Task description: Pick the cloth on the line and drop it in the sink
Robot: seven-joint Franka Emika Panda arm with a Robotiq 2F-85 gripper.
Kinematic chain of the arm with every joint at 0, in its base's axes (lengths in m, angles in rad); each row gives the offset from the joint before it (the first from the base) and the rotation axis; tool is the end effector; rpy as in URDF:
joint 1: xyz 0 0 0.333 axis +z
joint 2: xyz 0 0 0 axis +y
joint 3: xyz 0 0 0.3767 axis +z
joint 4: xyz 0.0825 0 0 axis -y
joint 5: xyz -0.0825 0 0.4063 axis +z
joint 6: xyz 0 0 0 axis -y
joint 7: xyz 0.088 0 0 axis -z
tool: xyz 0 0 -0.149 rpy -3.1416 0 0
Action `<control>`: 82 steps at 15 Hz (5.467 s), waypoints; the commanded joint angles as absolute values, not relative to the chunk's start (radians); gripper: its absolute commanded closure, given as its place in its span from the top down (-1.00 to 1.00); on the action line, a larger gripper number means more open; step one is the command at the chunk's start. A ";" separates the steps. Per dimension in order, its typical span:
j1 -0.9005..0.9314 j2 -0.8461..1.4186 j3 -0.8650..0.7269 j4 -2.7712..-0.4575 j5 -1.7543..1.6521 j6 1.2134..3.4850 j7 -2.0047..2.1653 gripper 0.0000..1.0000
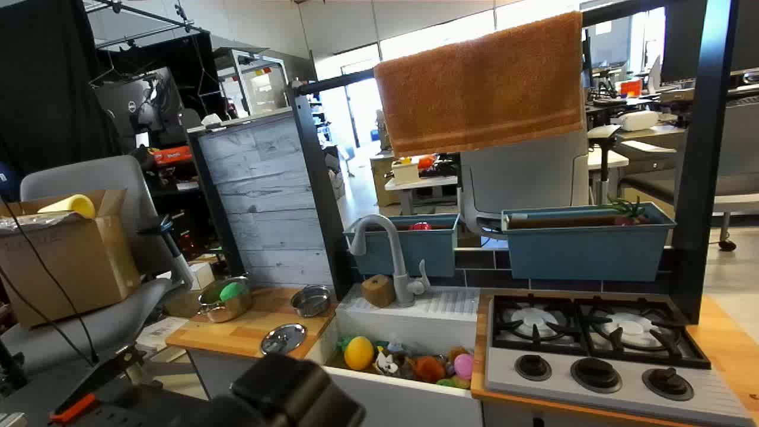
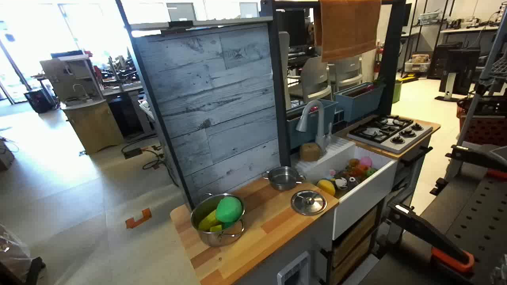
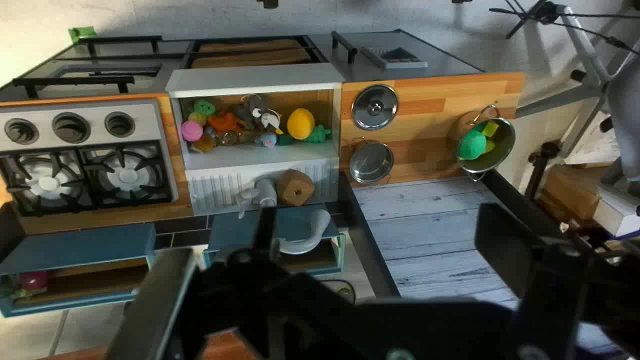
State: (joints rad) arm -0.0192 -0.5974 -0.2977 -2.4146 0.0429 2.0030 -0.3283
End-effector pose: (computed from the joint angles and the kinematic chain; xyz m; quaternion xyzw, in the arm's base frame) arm 0.3673 -0.1307 0.5316 -0.9913 -0.0159 -0.1080 0.0741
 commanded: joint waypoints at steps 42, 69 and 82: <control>-0.100 0.428 -0.176 -1.464 0.130 2.416 0.359 1.00; -0.135 0.548 -0.175 -1.188 0.147 2.074 0.346 -1.00; -0.136 0.463 -0.167 -1.250 0.119 1.933 0.319 0.27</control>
State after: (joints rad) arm -0.1310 0.4539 -0.1768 -1.2743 0.1416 1.9800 0.2879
